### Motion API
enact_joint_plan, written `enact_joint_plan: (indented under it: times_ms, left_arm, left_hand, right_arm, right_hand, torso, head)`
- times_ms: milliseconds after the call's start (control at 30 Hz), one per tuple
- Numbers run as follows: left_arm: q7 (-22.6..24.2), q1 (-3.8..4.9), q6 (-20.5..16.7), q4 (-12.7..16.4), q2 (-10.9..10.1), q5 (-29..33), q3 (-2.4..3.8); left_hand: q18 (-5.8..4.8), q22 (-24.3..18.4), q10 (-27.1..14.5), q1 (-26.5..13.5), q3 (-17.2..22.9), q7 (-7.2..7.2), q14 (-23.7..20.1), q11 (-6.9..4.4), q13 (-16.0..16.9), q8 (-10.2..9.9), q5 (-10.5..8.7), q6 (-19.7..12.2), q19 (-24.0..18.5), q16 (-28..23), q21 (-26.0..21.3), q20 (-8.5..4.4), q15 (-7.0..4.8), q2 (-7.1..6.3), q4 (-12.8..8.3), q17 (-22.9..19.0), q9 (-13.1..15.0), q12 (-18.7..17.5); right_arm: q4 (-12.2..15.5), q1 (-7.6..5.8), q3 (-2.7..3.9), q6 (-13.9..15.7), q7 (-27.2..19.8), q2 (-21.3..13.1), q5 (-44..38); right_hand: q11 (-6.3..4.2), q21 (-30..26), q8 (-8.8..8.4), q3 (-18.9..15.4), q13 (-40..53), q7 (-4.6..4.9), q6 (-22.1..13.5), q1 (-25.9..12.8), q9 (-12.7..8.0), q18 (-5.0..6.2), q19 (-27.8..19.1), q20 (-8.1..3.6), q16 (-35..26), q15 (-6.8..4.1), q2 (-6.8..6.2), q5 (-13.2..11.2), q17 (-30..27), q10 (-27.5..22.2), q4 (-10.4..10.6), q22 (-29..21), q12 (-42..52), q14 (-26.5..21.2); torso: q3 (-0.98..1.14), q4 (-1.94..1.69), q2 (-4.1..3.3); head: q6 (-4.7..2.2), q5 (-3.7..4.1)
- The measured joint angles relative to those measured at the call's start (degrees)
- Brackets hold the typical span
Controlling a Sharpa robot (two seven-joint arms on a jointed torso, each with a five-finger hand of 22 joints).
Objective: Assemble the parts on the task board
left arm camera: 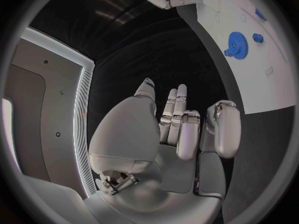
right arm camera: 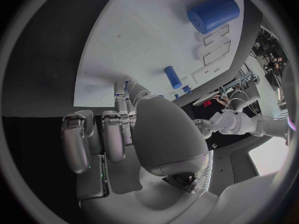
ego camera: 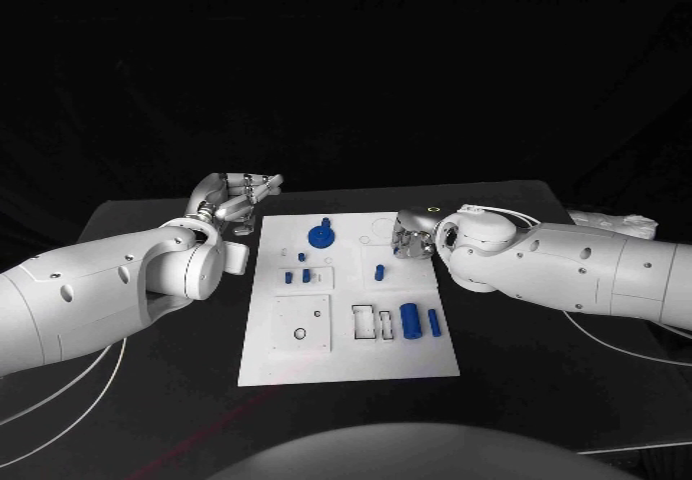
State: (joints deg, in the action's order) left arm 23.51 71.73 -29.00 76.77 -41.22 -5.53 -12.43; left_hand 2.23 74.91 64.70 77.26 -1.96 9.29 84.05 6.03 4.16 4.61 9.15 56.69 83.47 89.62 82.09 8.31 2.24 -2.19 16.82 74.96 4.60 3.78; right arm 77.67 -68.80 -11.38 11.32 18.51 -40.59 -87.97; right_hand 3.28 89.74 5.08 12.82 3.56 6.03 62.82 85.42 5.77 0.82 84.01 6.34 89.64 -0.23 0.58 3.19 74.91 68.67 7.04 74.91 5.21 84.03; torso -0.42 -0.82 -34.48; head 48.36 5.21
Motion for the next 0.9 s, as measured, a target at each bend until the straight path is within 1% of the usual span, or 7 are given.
enact_joint_plan:
  times_ms: [167,367,433,533,700,767,900]
  left_arm:
    - [-0.03,0.0,-0.01,-0.1,0.0,0.0,0.0]
    - [-0.05,0.0,-0.02,-0.14,-0.02,0.0,0.0]
    - [-0.05,0.0,-0.03,-0.14,-0.06,0.01,0.0]
    - [-0.06,0.0,-0.05,-0.14,-0.12,0.01,0.0]
    - [-0.06,0.0,-0.08,-0.18,-0.17,0.01,0.0]
    - [-0.06,0.0,-0.09,-0.23,-0.17,0.01,0.0]
    - [-0.07,0.0,-0.12,-0.36,-0.16,0.01,0.0]
  left_hand:
    - [0.0,0.0,0.0,0.0,0.0,0.0,0.0,0.0,0.0,0.0,0.0,0.0,0.0,0.0,0.0,0.0,0.0,0.0,0.0,0.0,0.01,0.0]
    - [0.0,0.0,0.0,0.0,0.0,0.0,0.0,0.0,0.0,0.0,0.0,0.0,0.0,0.0,0.0,0.0,0.0,0.0,0.0,0.0,0.0,0.0]
    - [0.0,0.0,0.0,0.0,-0.03,0.0,0.0,0.0,0.0,0.0,0.0,0.0,0.0,0.0,0.0,0.0,0.0,0.0,-0.03,0.0,0.0,0.0]
    - [0.0,0.0,0.0,0.23,-0.16,0.0,0.0,0.0,0.0,0.0,0.0,0.0,0.0,0.0,0.0,0.0,0.0,0.23,-0.17,0.0,0.0,0.0]
    - [0.0,0.0,0.0,0.23,-0.16,0.0,0.0,0.0,0.0,0.0,0.0,0.0,0.0,0.0,0.0,0.0,0.0,0.23,-0.17,0.0,0.0,0.0]
    - [0.01,0.0,0.0,0.23,-0.16,0.0,0.0,0.0,0.0,0.0,0.0,0.0,0.0,0.0,0.0,0.0,0.0,0.23,-0.17,0.0,0.0,0.0]
    - [0.0,0.0,0.0,0.23,-0.16,0.0,0.0,0.0,0.0,0.0,0.0,0.0,0.0,0.0,0.0,0.0,0.0,0.23,-0.16,0.0,-0.01,0.0]
  right_arm:
    - [0.08,0.07,-0.02,0.21,-0.34,-0.09,-0.01]
    - [0.48,0.22,-0.1,0.87,-0.95,-0.54,0.06]
    - [0.74,0.3,-0.15,1.31,-1.22,-0.84,0.13]
    - [1.2,0.44,-0.25,2.13,-1.63,-1.28,0.25]
    - [2.86,0.42,-0.32,3.91,-2.29,-2.48,0.76]
    - [3.84,0.14,-0.31,4.71,-2.65,-2.97,1.12]
    - [5.7,-0.68,-0.22,5.87,-3.29,-3.73,1.66]
  right_hand:
    - [-0.07,0.0,0.27,1.07,0.01,0.12,1.05,0.58,-0.01,0.0,0.0,0.0,0.0,0.0,0.58,0.29,0.04,1.42,-0.62,0.0,-0.22,0.0]
    - [-0.15,0.0,0.44,1.68,0.0,0.1,1.11,1.05,-0.01,0.0,0.0,0.0,0.0,0.0,0.9,0.73,0.03,2.14,-0.88,0.04,-0.43,0.0]
    - [0.08,0.0,0.45,1.68,0.0,0.1,1.11,1.06,-0.01,0.0,0.0,0.0,0.0,0.0,0.9,0.75,0.03,2.36,-0.88,0.04,-0.43,0.0]
    - [-0.04,0.0,0.48,1.68,0.0,0.09,1.12,1.2,0.0,0.0,0.0,0.0,0.0,0.0,0.75,0.77,0.03,2.49,-0.89,0.04,-0.43,0.0]
    - [0.06,0.0,0.49,1.84,-0.02,0.28,1.53,1.2,-0.01,0.0,0.0,0.0,0.0,0.0,0.74,0.77,0.03,2.75,-0.74,0.04,-0.65,0.0]
    - [0.26,0.0,0.49,1.84,-0.01,0.35,2.04,1.57,-0.01,0.0,0.0,0.01,0.0,0.0,0.37,0.77,0.02,2.95,-0.74,0.04,-0.65,0.0]
    - [0.26,0.0,0.49,1.84,-0.01,0.21,2.22,1.63,-0.01,0.0,0.0,0.01,0.0,0.0,0.3,0.77,0.02,2.95,-0.74,0.04,-0.65,0.0]
  torso:
    - [-0.02,-0.02,0.0]
    - [-0.03,-0.03,0.01]
    - [-0.03,-0.03,0.01]
    - [-0.03,-0.03,0.02]
    - [-0.03,-0.02,0.02]
    - [-0.03,-0.01,0.02]
    - [-0.03,0.03,0.03]
  head:
    - [0.03,0.03]
    - [0.08,-0.12]
    - [0.03,-0.16]
    - [-0.03,-0.21]
    - [-0.05,-0.27]
    - [-0.07,-0.28]
    - [-0.07,-0.28]
